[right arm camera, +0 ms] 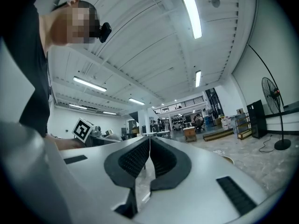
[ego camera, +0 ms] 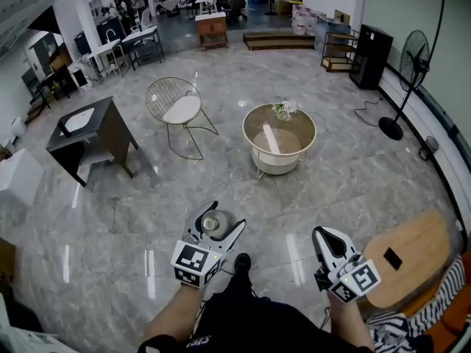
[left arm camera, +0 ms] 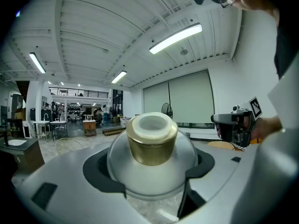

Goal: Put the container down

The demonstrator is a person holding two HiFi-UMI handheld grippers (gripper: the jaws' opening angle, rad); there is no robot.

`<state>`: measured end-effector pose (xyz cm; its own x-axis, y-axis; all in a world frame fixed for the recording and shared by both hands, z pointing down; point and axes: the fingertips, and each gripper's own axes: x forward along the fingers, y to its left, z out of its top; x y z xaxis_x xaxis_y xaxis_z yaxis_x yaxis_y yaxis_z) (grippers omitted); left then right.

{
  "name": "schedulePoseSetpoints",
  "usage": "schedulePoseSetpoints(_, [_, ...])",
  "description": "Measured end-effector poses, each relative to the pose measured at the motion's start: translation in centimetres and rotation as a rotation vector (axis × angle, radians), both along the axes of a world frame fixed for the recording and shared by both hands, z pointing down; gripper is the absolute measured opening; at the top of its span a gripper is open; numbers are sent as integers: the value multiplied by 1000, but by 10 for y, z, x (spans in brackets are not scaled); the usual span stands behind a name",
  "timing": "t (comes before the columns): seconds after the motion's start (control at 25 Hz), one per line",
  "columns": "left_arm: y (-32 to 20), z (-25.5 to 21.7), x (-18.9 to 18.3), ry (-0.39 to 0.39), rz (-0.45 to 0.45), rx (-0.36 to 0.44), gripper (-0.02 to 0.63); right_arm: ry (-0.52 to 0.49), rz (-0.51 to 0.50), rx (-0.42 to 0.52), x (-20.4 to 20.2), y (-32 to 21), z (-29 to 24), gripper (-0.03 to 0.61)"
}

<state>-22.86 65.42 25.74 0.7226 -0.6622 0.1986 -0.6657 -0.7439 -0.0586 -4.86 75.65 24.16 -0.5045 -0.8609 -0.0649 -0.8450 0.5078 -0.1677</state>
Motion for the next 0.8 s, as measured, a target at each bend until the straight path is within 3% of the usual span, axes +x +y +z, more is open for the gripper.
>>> schedulePoseSetpoints(0.44, [-136, 7, 31, 6, 54, -21, 344, -17, 21, -54, 19, -134, 11, 18])
schedulePoseSetpoints(0.8, [-245, 5, 31, 16, 77, -22, 344, -21, 43, -83, 18, -240, 16, 18])
